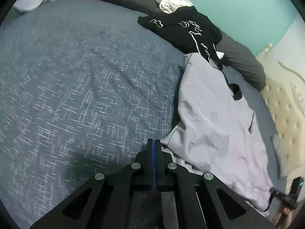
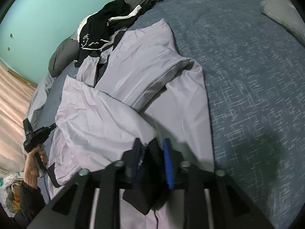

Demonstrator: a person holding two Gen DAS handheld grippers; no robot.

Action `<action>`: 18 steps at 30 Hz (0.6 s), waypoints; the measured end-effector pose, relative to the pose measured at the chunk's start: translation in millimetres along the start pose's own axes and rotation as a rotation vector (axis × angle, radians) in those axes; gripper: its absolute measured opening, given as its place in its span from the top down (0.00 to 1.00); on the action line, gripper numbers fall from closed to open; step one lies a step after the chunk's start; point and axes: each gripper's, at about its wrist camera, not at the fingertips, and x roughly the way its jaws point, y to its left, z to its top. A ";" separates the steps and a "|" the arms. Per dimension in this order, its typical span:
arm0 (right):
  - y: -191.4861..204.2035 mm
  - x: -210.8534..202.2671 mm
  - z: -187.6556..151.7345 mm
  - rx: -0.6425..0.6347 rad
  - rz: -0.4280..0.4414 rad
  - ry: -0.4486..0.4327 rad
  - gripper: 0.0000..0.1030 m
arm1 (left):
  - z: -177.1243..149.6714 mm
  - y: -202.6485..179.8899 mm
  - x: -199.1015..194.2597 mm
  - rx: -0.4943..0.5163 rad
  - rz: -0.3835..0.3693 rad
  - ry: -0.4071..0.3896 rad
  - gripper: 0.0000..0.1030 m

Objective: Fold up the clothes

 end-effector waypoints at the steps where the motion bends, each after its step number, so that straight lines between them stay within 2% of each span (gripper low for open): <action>1: 0.7 -2.0 0.7 -0.004 -0.006 -0.001 0.67 | -0.6 -0.7 -2.8 0.008 0.005 -0.001 1.00; 13: 5.0 -39.3 4.6 -0.023 -0.005 -0.022 0.64 | -5.6 -25.5 -60.6 0.056 0.005 -0.053 0.99; 18: 9.2 -58.0 4.2 -0.049 -0.005 -0.013 0.63 | -11.4 -37.7 -99.3 0.083 0.022 -0.062 0.99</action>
